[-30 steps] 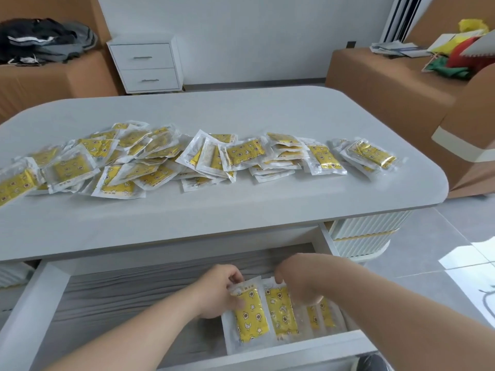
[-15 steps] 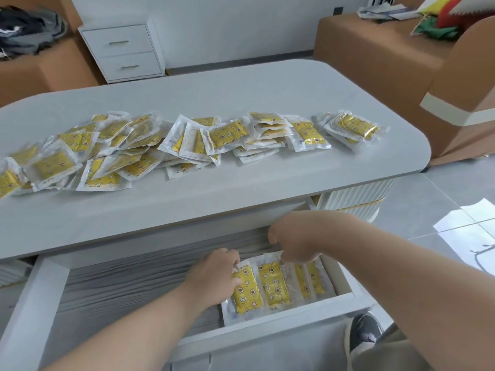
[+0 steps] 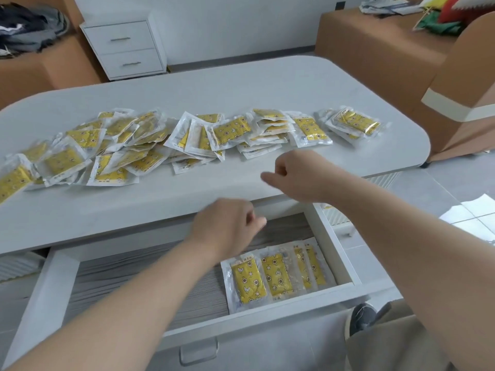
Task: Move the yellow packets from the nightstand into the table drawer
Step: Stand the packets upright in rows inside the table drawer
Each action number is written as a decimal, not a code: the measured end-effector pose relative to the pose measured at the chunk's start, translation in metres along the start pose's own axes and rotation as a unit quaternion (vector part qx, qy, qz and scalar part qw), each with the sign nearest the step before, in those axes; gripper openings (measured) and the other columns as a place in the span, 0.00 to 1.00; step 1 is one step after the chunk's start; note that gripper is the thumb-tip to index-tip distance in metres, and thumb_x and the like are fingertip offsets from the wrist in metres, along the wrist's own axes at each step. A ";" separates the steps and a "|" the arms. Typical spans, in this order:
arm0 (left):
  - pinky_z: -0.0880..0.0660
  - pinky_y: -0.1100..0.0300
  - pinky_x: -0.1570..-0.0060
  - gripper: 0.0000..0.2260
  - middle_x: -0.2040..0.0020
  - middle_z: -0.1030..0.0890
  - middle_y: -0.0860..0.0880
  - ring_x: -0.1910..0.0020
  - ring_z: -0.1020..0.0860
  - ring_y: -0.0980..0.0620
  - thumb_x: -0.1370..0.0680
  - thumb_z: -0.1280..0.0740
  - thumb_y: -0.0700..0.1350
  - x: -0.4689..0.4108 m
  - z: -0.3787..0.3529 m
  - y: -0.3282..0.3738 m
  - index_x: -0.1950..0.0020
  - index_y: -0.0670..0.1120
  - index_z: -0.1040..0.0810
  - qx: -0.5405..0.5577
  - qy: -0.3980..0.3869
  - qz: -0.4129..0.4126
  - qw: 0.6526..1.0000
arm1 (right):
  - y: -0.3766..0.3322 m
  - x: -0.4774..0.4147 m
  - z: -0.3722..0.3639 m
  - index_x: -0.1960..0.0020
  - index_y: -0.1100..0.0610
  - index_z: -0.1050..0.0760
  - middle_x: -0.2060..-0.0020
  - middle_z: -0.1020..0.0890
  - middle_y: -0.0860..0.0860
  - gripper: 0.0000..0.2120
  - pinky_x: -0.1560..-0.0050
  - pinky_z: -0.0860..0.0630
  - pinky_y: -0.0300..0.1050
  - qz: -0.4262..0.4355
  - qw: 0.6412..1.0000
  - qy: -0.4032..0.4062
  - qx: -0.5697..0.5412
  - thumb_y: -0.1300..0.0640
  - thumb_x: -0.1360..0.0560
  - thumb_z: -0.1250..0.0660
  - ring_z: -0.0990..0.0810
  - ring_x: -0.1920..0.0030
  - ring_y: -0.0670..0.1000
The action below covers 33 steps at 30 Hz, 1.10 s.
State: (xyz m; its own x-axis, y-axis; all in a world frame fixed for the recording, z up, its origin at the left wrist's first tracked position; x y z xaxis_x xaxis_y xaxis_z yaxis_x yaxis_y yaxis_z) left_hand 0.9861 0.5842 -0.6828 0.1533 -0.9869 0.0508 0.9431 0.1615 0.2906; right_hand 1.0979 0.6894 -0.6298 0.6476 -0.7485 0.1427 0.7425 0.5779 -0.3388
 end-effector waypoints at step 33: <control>0.34 0.49 0.33 0.28 0.41 0.26 0.43 0.37 0.29 0.42 0.17 0.47 0.62 -0.004 0.038 -0.062 0.24 0.46 0.32 -0.183 0.041 0.077 0.979 | 0.001 -0.004 -0.040 0.22 0.61 0.41 0.25 0.36 0.61 0.34 0.29 0.37 0.59 -0.131 0.972 -0.014 0.193 0.38 0.18 0.48 0.36 0.26 0.62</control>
State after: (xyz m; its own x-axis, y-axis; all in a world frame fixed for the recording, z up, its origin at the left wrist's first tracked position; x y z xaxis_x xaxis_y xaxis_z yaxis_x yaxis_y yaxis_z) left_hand 0.9154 0.5780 -0.6647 0.3117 -0.9501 -0.0139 0.9470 0.3119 -0.0776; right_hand 1.0888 0.6802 -0.6681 0.4271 -0.8808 0.2042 0.8884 0.4509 0.0865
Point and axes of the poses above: each hand's wrist, its own x-axis away from the middle knuckle, its own z-axis out of the back of the hand, y = z × x, the point moved 6 cm from there along -x, towards the middle knuckle
